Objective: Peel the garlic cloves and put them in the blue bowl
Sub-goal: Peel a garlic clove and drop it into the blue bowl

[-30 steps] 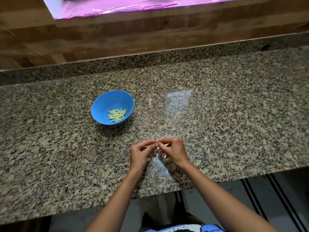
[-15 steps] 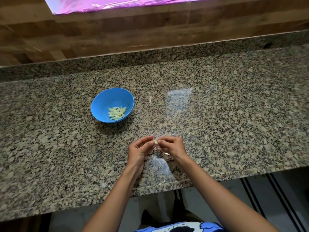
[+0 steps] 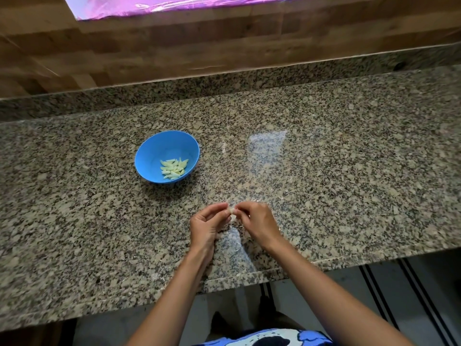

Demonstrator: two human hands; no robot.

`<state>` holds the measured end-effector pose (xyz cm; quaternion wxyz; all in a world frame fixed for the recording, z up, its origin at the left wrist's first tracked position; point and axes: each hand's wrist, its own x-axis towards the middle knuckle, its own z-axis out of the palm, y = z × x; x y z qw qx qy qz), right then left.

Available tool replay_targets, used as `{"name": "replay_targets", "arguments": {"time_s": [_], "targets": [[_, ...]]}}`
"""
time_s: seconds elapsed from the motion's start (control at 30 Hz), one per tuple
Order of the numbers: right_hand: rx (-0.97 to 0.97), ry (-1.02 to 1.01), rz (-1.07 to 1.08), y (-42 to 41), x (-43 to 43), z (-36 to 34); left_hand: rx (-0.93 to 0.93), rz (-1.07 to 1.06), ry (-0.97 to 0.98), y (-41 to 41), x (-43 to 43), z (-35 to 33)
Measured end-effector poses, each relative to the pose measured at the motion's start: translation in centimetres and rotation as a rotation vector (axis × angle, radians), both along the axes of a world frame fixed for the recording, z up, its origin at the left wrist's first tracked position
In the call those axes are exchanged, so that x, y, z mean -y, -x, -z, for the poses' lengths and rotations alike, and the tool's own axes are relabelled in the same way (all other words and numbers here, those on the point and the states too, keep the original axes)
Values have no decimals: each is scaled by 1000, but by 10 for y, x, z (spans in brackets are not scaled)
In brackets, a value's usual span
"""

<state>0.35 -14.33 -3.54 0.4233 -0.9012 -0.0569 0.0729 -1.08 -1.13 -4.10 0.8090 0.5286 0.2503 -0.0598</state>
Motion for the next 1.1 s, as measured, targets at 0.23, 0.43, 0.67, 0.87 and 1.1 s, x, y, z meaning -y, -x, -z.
{"name": "replay_targets", "arguments": {"time_s": [0.23,0.43,0.67,0.87,1.1], "targets": [[-772,-808,205,-1,2,-14,-44,-3,339,-3,-5,-5],[-507,-580,115,4,0,-13,-55,30,292,-5,-8,-5],[-379,-532,182,3,2,-7,35,115,-78,-6,-10,-4],[-315,-468,143,-1,4,-8,83,179,-216,-5,-7,-7],[-453,-659,174,-2,6,-10,57,146,-105,-4,-6,-12]]}}
